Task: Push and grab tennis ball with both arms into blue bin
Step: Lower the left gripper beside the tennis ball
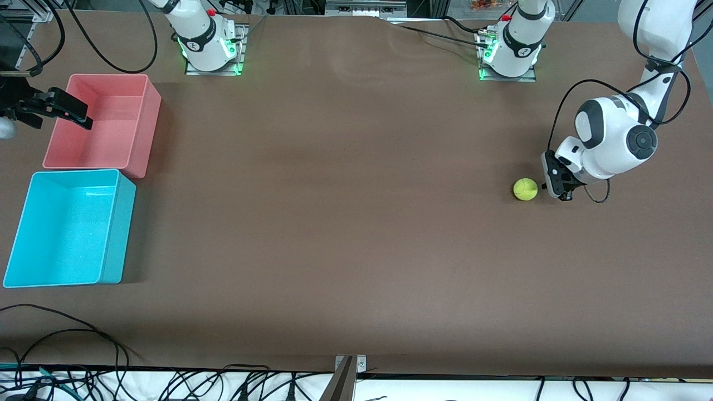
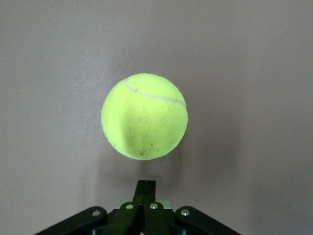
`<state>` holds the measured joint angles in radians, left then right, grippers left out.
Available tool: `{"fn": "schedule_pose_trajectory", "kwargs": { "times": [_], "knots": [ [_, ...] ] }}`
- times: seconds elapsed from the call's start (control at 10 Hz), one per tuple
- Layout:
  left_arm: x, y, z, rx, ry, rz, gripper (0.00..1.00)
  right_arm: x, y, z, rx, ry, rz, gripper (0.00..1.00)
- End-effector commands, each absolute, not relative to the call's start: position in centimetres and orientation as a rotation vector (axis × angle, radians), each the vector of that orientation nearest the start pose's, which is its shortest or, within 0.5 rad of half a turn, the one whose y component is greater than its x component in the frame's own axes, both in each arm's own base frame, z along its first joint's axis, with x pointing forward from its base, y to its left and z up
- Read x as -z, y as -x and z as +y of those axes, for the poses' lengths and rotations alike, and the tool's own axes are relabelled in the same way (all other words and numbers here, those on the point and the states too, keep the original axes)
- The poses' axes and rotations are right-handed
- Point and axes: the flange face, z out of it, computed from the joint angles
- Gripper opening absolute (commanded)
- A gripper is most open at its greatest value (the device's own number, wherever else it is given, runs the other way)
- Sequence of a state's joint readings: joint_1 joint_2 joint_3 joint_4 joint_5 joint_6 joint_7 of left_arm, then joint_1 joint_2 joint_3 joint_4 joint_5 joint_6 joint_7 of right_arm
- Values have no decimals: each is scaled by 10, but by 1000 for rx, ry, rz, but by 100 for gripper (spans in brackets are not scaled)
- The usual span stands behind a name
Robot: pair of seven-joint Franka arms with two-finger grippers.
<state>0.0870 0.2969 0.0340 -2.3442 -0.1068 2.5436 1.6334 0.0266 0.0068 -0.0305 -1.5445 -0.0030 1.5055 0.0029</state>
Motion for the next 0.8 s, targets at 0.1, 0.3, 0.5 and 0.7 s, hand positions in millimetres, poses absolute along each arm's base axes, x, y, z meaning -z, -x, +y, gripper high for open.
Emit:
{"fn": "schedule_pose_trajectory", "kwargs": {
  "times": [0.1, 0.3, 0.5, 0.7],
  "knots": [
    [-189, -504, 65, -12, 2447, 2133, 0, -631, -552, 0, -56, 3155, 18, 100],
    [-186, -505, 61, -14, 2425, 2146, 0, -633, -553, 0, -29, 3154, 18, 100],
    [-183, -506, 60, -9, 2417, 2144, 0, -628, -555, 0, -43, 3154, 20, 100],
    [-175, -504, 55, -16, 2442, 2141, 0, -627, -554, 0, -60, 3155, 18, 100]
  ]
}}
